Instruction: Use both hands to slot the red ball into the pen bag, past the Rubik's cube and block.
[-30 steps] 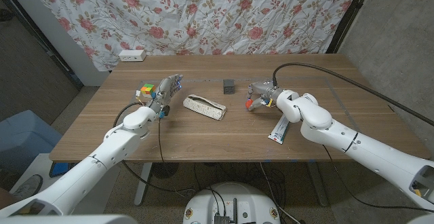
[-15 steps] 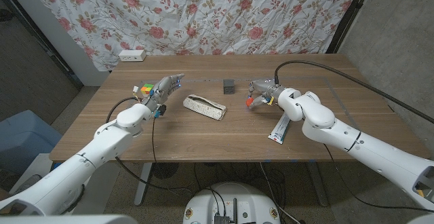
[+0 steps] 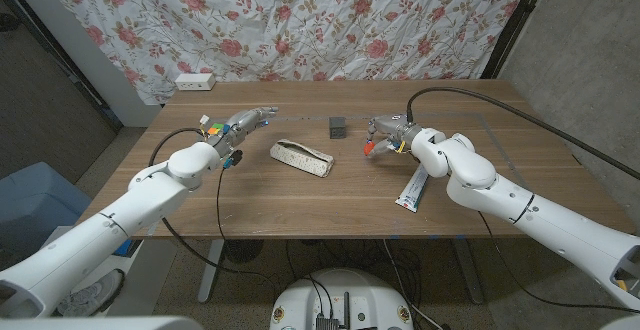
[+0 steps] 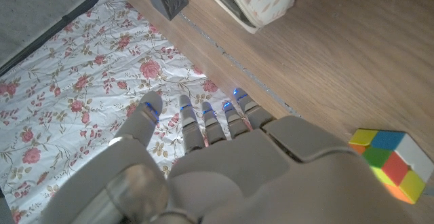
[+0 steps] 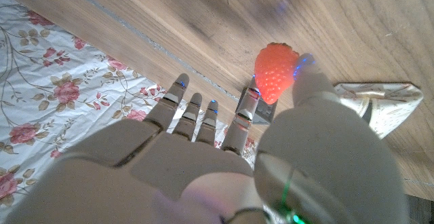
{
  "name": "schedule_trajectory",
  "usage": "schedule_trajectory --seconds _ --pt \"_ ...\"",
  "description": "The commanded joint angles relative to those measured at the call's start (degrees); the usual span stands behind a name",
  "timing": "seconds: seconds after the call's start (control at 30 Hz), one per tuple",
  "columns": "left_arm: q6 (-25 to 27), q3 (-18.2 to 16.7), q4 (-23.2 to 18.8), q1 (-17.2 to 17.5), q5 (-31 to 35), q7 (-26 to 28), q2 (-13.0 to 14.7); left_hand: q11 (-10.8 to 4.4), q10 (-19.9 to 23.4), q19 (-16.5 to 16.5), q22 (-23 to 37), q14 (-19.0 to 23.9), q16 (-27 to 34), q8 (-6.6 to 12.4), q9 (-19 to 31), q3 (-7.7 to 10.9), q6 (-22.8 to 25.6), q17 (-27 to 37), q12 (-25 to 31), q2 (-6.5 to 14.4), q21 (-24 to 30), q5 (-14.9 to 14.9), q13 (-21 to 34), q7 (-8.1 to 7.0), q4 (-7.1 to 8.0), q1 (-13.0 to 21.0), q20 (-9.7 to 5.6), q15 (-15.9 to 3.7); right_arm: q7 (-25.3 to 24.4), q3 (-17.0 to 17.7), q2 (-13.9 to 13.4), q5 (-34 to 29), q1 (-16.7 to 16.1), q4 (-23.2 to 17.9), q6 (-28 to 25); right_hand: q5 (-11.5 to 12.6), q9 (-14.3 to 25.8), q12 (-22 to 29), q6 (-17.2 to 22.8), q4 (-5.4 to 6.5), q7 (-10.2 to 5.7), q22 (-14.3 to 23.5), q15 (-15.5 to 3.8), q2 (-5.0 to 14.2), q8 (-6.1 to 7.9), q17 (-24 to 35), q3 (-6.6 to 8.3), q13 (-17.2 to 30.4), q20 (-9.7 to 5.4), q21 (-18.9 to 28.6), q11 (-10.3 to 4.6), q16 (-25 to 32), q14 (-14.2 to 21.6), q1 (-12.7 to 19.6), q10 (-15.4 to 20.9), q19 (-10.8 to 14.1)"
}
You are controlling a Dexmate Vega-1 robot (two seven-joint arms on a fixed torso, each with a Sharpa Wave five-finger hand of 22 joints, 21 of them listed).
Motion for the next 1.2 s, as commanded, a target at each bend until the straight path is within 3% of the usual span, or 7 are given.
schedule_trajectory --seconds 0.03,0.53,0.77,1.2 --pt "3.01 2.14 -3.51 -2.01 9.50 0.50 3.79 -0.63 1.31 1.29 0.15 0.99 0.15 0.76 0.15 0.17 2.19 0.09 0.31 -0.78 0.49 -0.13 0.17 -0.40 -0.46 2.47 -0.30 -3.54 -0.53 0.27 -0.07 0.05 -0.16 -0.18 -0.46 0.00 0.32 -0.05 0.73 0.34 -0.04 0.25 0.07 0.54 0.43 0.28 -0.10 0.16 0.32 -0.07 -0.31 0.46 0.50 -0.42 0.47 0.46" --pt "8.23 6.80 -7.95 -6.69 24.69 -4.21 8.26 -1.77 5.09 4.48 0.22 3.74 0.28 1.65 0.13 0.29 7.88 0.12 0.40 -3.72 0.57 -0.02 0.16 -1.47 -0.42 9.90 -0.36 -4.53 0.17 0.69 -0.23 0.53 -0.03 -0.37 -1.03 0.00 0.33 -0.10 0.95 0.44 -0.05 0.25 -0.03 0.67 0.56 0.41 -0.21 0.17 0.27 -0.09 -0.32 0.51 0.56 -0.60 0.81 0.55" --pt "9.20 8.37 -9.05 -8.36 31.45 -5.47 8.33 -1.91 6.28 5.34 0.26 4.81 0.33 1.75 0.13 0.06 9.71 0.12 0.41 -4.37 0.60 -0.03 0.16 -1.73 -0.34 12.26 -0.35 -4.82 -0.42 0.30 0.30 0.93 0.55 0.64 -0.60 -0.01 0.33 -0.11 1.02 0.45 -0.05 0.25 -0.06 0.70 0.60 0.45 -0.24 0.17 0.35 -0.10 -0.32 0.53 0.60 -0.64 0.93 0.59" --pt "7.92 9.85 -9.39 -10.28 40.73 -8.39 8.23 -3.49 9.44 7.50 0.37 7.20 0.32 2.02 0.10 -1.03 15.17 0.13 0.37 -5.84 0.72 -0.08 0.15 -1.79 -0.19 18.16 -0.63 -5.67 -1.64 -0.18 1.06 1.74 1.60 2.48 -0.39 0.00 0.35 -0.09 1.38 0.47 -0.05 0.25 -0.04 0.83 0.78 0.54 -0.30 0.18 0.40 -0.14 -0.39 0.63 0.82 -0.69 1.34 0.61"
